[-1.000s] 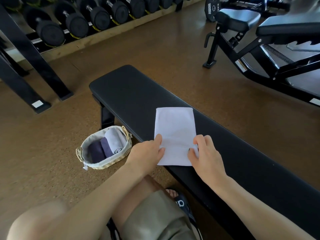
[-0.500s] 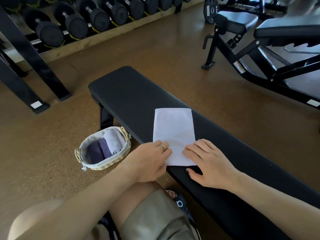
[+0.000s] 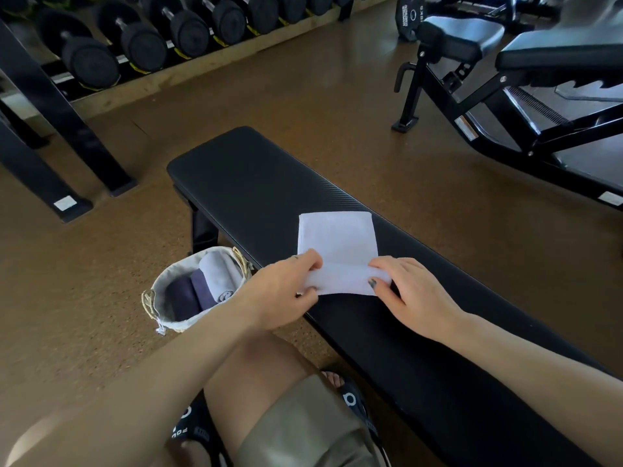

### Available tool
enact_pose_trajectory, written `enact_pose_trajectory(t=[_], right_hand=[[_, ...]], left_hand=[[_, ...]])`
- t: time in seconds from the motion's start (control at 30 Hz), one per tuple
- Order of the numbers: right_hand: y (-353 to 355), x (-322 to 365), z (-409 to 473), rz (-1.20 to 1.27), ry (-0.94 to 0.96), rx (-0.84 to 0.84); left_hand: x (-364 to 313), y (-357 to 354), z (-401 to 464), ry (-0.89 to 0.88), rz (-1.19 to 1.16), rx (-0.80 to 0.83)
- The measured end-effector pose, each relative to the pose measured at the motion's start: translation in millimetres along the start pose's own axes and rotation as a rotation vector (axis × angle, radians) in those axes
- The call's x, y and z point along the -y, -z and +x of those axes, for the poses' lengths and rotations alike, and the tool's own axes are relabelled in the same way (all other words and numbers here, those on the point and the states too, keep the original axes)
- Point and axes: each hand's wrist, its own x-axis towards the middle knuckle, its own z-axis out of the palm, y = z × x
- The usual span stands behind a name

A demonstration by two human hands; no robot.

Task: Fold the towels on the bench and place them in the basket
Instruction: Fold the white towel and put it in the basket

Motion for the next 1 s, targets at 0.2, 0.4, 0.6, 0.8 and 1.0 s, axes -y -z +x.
enact_pose_trajectory(t=[0.2,0.4,0.6,0.8,1.0], right_hand=[[-3,1,24,0.039,-0.236,0.035],[-10,-4,37,0.161,-0.442,0.061],[-14,3,41,-0.030,-0.240,-0.091],[-22,-4,39,-0.260,0.159,-0.181],[-9,-12,26,-0.333,0.265,-0.004]], left_hand=[[22,-8,16,0.184,-0.298,-0.006],[22,-17,31,0.288,-0.293,-0.092],[14,-18,35,0.338,-0.058,-0.155],[8,-20,34,-0.383,0.466,-0.196],[8,-17,30,-0.349,0.458,-0.049]])
